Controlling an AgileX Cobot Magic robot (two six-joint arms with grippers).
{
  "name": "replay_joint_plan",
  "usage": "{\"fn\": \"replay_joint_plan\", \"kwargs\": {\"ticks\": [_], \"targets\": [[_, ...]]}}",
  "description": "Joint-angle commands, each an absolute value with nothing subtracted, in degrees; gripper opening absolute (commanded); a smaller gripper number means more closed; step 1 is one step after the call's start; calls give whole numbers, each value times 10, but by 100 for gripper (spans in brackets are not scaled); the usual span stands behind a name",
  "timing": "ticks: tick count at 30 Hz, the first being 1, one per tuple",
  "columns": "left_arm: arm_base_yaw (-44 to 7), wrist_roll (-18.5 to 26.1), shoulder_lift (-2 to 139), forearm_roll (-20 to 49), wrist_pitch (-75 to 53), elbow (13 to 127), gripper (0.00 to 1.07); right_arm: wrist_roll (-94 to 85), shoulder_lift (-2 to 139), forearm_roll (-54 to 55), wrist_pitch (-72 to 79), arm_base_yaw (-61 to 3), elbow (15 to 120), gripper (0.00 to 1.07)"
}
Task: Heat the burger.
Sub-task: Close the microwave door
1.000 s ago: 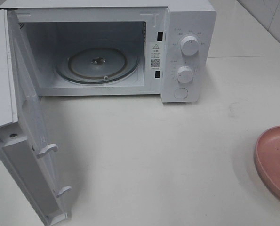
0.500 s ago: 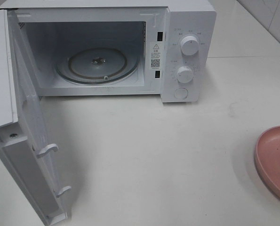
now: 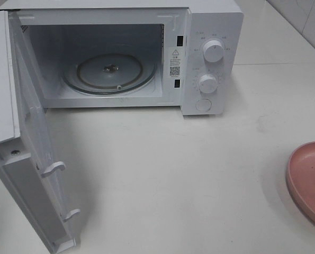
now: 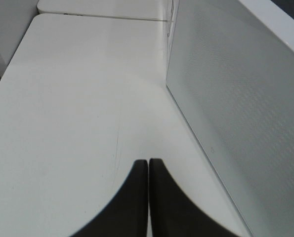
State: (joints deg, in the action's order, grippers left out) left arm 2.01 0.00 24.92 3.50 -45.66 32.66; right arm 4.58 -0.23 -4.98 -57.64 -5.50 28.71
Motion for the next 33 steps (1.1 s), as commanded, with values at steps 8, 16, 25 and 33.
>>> {"fn": "replay_joint_plan", "kwargs": {"ticks": [8, 16, 25, 33], "targets": [[5, 54, 363, 70, -228, 300, 0, 41, -18, -50, -570, -53, 286, 76], [-3, 72, 434, 75, -42, 217, 0, 41, -18, -50, -570, -53, 286, 76], [-3, 62, 517, 62, 179, 151, 0, 41, -18, -50, -570, -53, 286, 76], [-3, -26, 619, -64, 277, 146, 0, 40, -18, -50, -570, -53, 286, 76]]}}
